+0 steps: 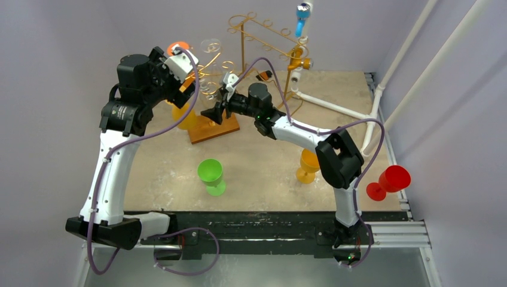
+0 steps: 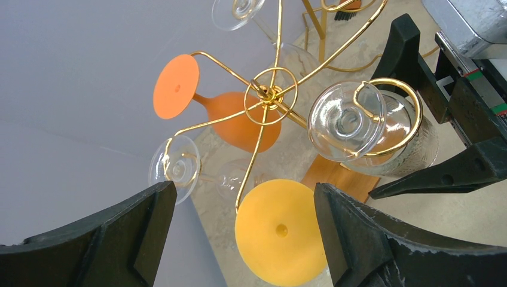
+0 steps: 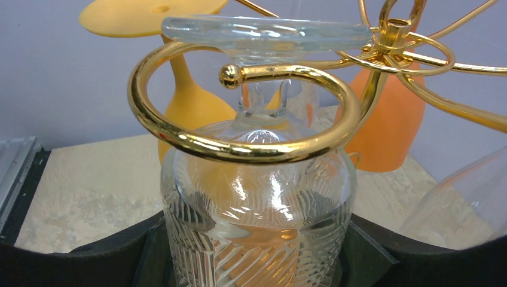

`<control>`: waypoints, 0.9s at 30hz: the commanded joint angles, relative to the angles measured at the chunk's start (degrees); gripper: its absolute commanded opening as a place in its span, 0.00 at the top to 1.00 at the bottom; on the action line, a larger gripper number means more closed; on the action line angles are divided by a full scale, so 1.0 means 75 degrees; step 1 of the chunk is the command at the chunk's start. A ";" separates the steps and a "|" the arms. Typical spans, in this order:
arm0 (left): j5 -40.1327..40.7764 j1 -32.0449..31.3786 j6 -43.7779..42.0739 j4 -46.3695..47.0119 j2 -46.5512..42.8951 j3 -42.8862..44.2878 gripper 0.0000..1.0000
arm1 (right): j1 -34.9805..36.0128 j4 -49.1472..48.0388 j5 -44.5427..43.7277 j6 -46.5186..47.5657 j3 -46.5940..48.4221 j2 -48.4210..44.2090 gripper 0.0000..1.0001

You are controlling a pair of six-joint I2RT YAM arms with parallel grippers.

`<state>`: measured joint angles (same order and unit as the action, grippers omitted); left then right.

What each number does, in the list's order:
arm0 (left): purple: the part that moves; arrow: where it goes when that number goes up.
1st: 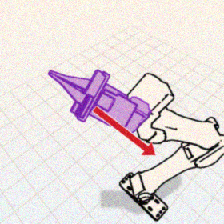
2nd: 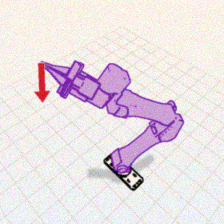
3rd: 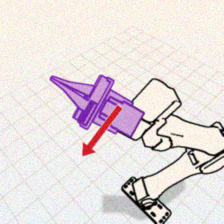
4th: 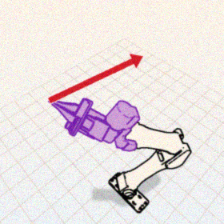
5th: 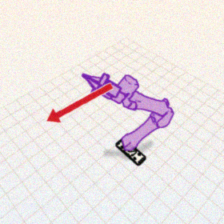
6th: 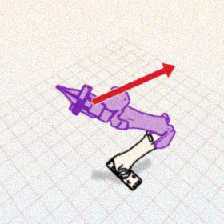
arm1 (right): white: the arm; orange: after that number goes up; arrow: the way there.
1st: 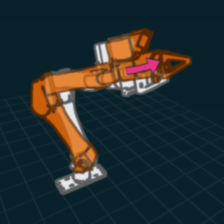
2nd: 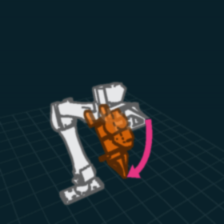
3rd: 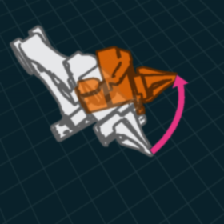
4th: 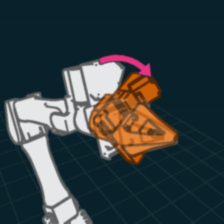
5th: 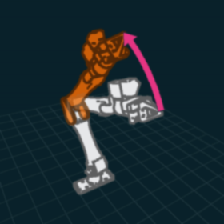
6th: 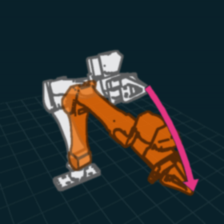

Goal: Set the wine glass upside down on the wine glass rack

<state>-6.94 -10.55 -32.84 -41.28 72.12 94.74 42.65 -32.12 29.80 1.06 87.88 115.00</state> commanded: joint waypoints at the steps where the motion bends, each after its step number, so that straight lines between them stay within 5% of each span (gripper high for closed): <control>1: 0.0070 0.0000 -0.0098 0.0140 -0.0169 0.0085 0.08 | 0.0010 -0.0678 0.0169 0.0049 0.0386 -0.0679 0.72; 12: 0.0000 0.0000 -0.0050 0.0147 -0.0170 0.0063 0.08 | 0.0008 -0.1168 0.0090 -0.0746 0.0485 -0.0608 0.74; 27: 0.0029 0.0000 -0.0051 0.0165 -0.0172 0.0027 0.08 | 0.0016 -0.2411 0.0216 -0.0177 -0.0583 -0.0927 0.74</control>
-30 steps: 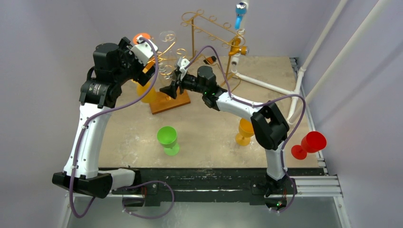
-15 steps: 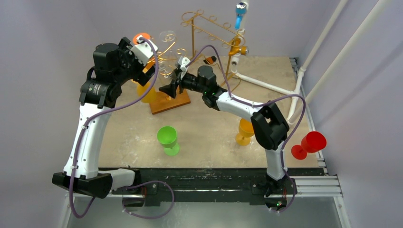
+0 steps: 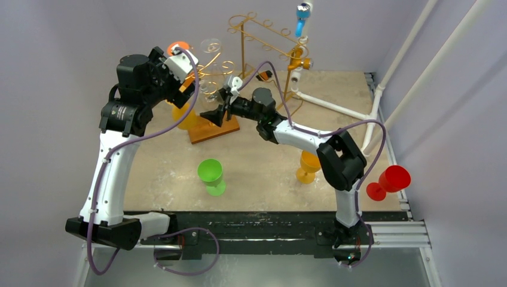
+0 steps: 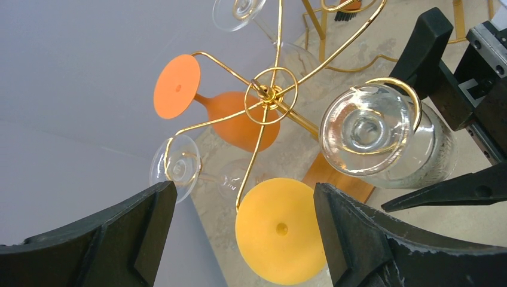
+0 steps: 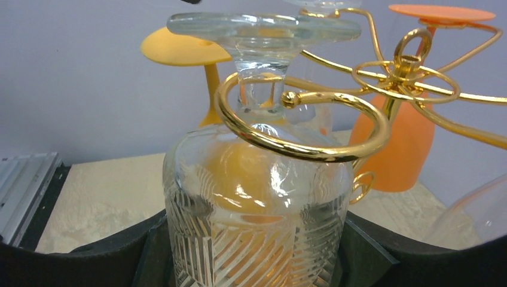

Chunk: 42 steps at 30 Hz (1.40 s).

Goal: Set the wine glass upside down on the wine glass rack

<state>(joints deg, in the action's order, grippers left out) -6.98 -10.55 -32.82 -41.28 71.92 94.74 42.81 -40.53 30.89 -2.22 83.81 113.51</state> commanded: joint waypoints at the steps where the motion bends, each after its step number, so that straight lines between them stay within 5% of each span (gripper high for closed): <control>1: 0.0029 0.0000 -0.0054 0.0168 -0.0155 0.0035 0.08 | -0.0010 -0.1357 0.0072 0.0261 -0.0098 -0.0738 0.74; 23: 0.0093 0.0000 -0.0033 0.0116 -0.0127 0.0079 0.08 | -0.0248 -0.2768 -0.0321 -0.0708 -0.0940 -0.0439 0.73; 31: 0.0088 0.0000 0.0025 0.0051 -0.0050 0.0149 0.08 | -0.0282 -0.3342 -0.0548 -0.1086 -0.1126 -0.0173 0.43; 42: 0.0130 -0.0001 -0.0007 -0.0016 -0.0027 0.0222 0.08 | -0.0284 -0.3962 -0.0826 -0.1258 -0.1317 0.0128 0.22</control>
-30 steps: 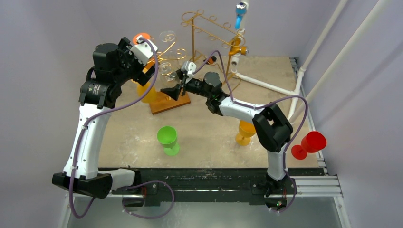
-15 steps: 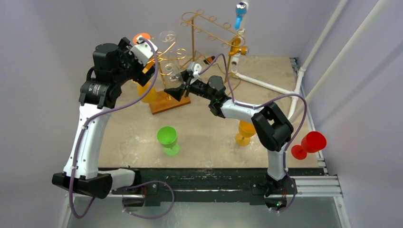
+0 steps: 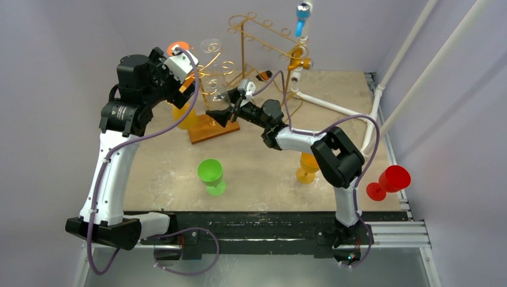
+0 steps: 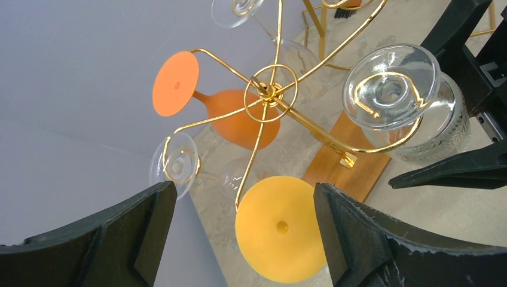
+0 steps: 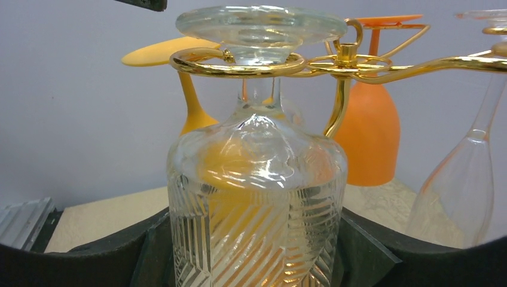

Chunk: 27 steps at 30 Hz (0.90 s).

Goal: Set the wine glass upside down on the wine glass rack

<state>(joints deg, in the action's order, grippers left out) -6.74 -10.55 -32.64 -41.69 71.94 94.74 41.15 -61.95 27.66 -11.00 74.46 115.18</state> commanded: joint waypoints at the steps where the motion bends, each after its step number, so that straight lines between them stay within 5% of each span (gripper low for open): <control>1: 0.0102 0.0000 -0.0030 0.0032 -0.0030 0.0223 0.08 | -0.0061 -0.1162 -0.0426 -0.0080 -0.0113 -0.0091 0.19; 3: 0.0100 0.0000 -0.0059 0.0013 -0.0019 0.0229 0.08 | -0.0057 -0.1194 -0.0487 -0.0061 -0.0169 -0.0107 0.02; 4: 0.0097 0.0000 -0.0068 0.0007 -0.0018 0.0243 0.08 | -0.0060 -0.1199 -0.0487 -0.0041 -0.0198 -0.0109 0.01; 16: 0.0085 0.0000 0.0100 -0.0014 0.0039 0.0305 0.08 | -0.0077 -0.0935 -0.0804 0.0344 -0.1151 -0.1126 0.01; 22: -0.0067 0.0000 0.0532 -0.0185 0.0253 0.0591 0.03 | -0.0319 0.1397 -0.1016 0.0407 -0.1552 -0.2832 0.01; 25: -0.0140 0.0000 0.0686 -0.0247 0.0374 0.0710 0.01 | -0.0471 0.3215 -0.0890 0.0517 -0.1103 -0.3341 0.11; 27: -0.0157 0.0000 0.0702 -0.0243 0.0417 0.0696 0.00 | -0.0615 0.4618 -0.0835 0.0406 -0.0331 -0.3425 0.33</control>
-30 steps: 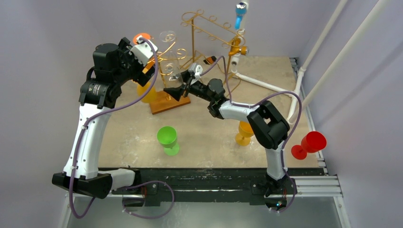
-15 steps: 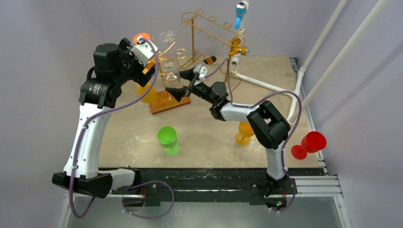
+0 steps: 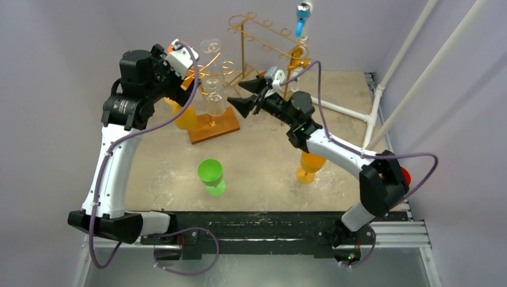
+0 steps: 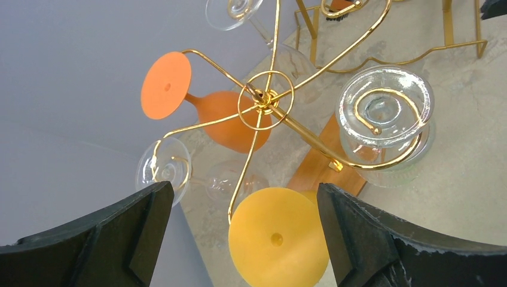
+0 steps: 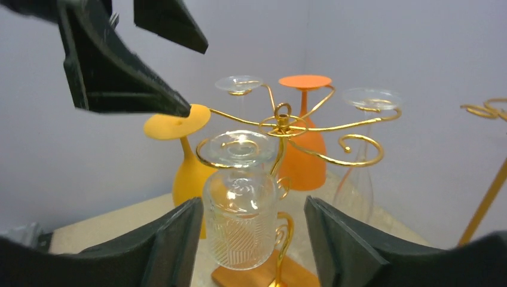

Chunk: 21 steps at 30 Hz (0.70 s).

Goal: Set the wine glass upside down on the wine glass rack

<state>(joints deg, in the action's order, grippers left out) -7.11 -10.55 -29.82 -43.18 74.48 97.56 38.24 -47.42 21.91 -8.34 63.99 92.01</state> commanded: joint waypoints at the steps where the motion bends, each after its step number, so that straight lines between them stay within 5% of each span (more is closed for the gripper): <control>1: -0.0106 0.0000 0.0337 -0.0060 0.0113 0.0334 0.00 | -0.0319 0.3242 -0.0015 -0.0074 0.1448 -0.0313 0.41; 4: -0.0081 0.0000 0.0344 -0.0046 0.0186 0.0311 0.00 | -0.0488 0.4419 -0.0159 -0.0346 0.2486 -0.0205 0.47; 14: 0.0045 0.0000 0.0311 0.0603 0.0621 0.0216 0.10 | -0.0551 0.7362 -0.1758 -0.0638 0.6249 0.1278 0.41; 21: 0.0299 0.0000 0.0311 0.0780 0.0983 0.0483 0.18 | -0.0548 0.8032 -0.1661 -0.0676 0.7510 0.2258 0.48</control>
<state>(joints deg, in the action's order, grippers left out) -6.63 -10.55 -28.32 -40.60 81.49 98.37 34.26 7.27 10.13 -12.40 116.97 107.22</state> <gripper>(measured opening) 0.835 0.538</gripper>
